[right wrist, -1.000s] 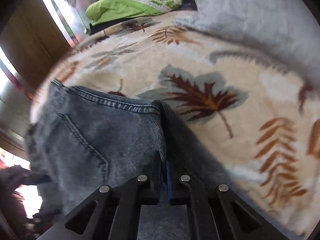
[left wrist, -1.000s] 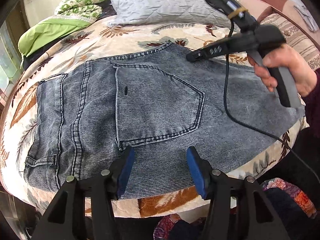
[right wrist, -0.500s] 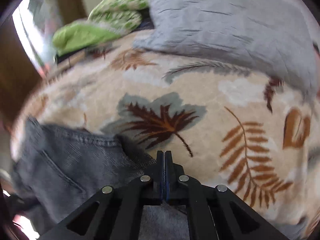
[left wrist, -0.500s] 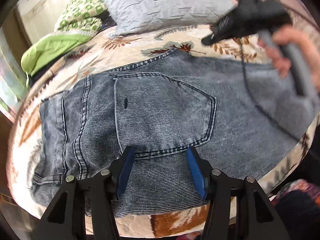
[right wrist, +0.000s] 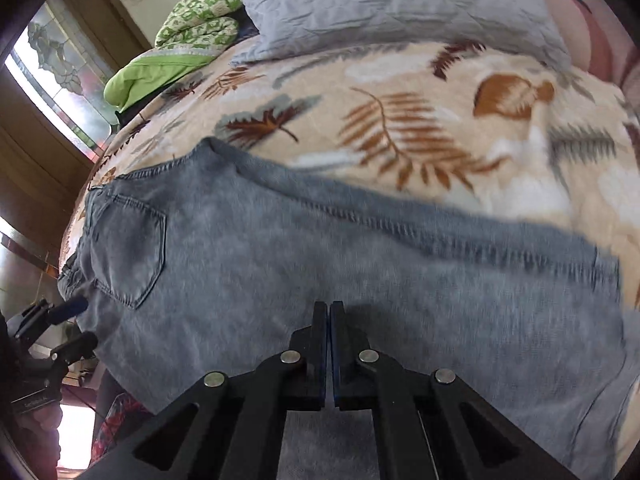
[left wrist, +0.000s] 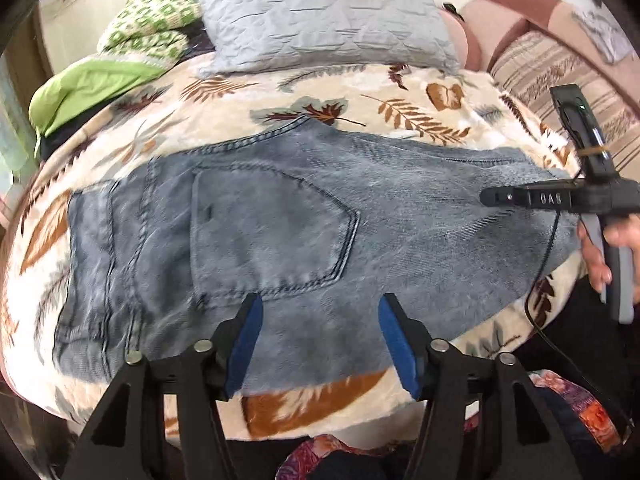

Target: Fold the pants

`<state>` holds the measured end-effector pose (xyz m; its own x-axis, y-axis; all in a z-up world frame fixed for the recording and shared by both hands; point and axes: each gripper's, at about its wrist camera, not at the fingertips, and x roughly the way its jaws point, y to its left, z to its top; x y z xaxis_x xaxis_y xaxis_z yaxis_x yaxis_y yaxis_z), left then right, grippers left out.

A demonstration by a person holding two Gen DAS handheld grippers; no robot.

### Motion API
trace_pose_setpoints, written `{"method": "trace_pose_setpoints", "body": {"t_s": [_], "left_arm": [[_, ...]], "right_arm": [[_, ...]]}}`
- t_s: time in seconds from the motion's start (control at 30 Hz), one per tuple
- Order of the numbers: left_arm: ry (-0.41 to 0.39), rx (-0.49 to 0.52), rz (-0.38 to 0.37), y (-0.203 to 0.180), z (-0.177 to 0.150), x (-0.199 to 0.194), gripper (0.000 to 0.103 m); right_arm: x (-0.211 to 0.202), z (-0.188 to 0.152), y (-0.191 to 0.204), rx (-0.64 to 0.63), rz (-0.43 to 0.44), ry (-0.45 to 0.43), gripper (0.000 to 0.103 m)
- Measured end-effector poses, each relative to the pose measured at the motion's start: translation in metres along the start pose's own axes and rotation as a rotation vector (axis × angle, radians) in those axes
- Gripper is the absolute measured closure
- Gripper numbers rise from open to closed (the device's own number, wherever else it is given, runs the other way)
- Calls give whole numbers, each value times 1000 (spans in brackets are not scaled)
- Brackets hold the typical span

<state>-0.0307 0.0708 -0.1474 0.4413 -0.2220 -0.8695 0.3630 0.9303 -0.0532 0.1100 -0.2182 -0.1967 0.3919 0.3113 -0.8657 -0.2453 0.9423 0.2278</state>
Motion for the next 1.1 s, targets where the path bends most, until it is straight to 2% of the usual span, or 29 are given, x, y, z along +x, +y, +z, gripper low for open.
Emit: {"method": "trace_pose_setpoints", "body": {"t_s": [0.13,0.27,0.3,0.37,0.53,0.63,0.9,1.1], "left_arm": [[94,-39,4,-12,12,28,41],[175,-108,45,-16,21,52,38],[184,-114,51,-17,22,54,36],[203,-119,49,-24,25,59,19],[264,-74,119,-44,26,76,1],[295,-103,127,-45,30,83,0],[365,-137,142,-47,40,95,0],[464,-192,157,-45,66,110,0]], "right_arm": [[10,-6,7,-29,-70,-17,101],[14,-8,3,-30,-49,-64,100],[14,-8,-1,-18,-32,-70,100],[16,-5,-11,30,22,-81,100],[22,1,-32,138,130,-85,100],[26,5,-35,155,148,-92,100],[30,13,-26,88,113,-104,100],[23,13,-26,68,96,-85,101]]}}
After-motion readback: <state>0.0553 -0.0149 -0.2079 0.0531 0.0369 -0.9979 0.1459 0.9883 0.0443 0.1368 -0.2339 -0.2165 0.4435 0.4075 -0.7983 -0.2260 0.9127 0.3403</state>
